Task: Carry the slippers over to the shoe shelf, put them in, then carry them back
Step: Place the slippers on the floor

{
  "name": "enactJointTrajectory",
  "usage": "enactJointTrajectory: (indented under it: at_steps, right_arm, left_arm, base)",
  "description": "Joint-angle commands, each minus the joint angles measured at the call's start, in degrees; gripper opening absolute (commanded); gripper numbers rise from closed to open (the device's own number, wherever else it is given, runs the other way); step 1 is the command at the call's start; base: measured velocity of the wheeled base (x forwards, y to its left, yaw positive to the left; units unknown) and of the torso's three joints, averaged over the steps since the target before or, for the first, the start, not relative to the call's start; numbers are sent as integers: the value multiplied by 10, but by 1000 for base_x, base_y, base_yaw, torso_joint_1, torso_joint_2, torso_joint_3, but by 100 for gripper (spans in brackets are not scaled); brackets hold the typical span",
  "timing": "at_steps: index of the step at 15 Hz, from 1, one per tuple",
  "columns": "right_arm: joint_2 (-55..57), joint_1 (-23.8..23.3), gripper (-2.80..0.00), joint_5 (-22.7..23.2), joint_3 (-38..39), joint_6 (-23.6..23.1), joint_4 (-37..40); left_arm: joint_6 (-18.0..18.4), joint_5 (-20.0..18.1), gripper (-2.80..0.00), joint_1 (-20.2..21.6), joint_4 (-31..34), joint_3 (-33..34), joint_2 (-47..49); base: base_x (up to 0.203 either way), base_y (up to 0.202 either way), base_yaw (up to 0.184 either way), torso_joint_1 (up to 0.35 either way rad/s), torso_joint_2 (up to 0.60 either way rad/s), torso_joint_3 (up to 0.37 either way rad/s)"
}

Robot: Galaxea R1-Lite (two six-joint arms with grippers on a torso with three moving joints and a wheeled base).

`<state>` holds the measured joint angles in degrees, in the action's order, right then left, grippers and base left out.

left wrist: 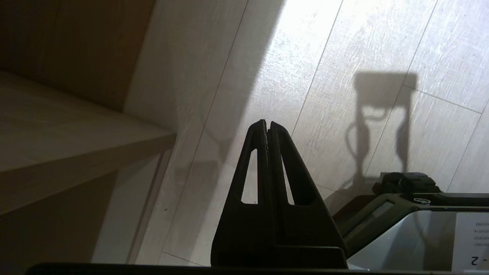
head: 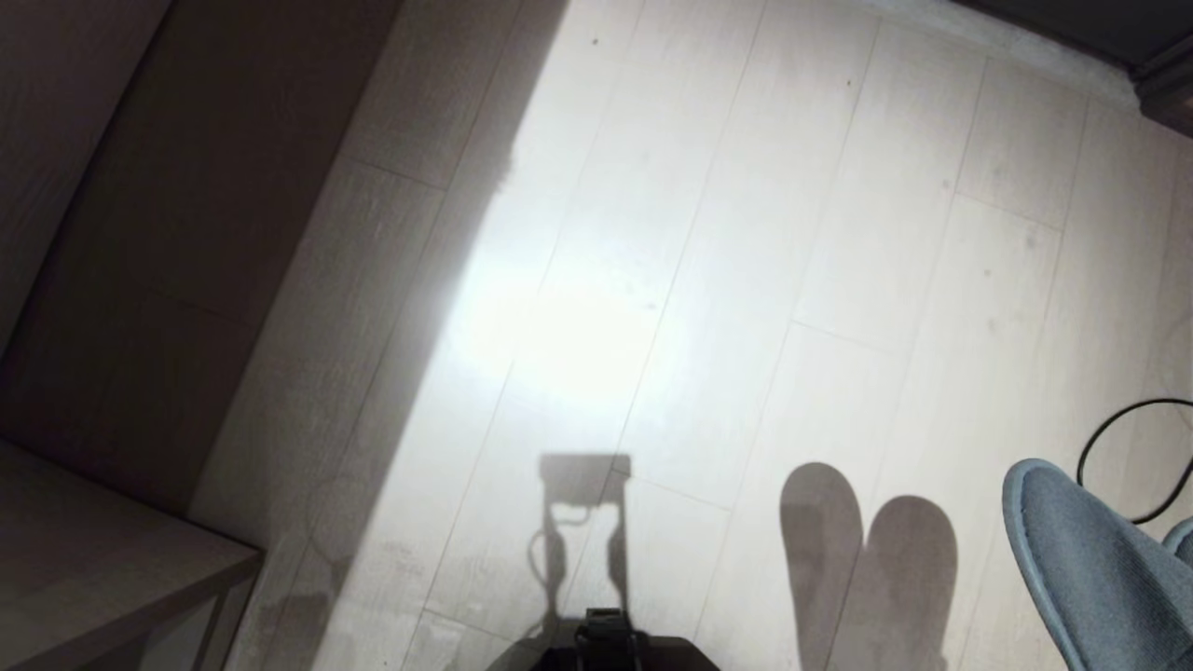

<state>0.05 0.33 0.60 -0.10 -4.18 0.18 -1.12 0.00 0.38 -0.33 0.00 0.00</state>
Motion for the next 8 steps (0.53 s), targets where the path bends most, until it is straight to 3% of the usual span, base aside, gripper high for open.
enactJointTrajectory:
  at_steps: [1, 8]
  right_arm:
    - [0, 0, -280, 0, 0, 0, 0]
    - [0, 0, -280, 0, 0, 0, 0]
  left_arm:
    - [0, 0, -280, 0, 0, 0, 1]
    - [0, 0, -280, 0, 0, 0, 1]
  base:
    - [0, 0, 0, 2, 2, -188]
    - [0, 0, 0, 1, 3, -200]
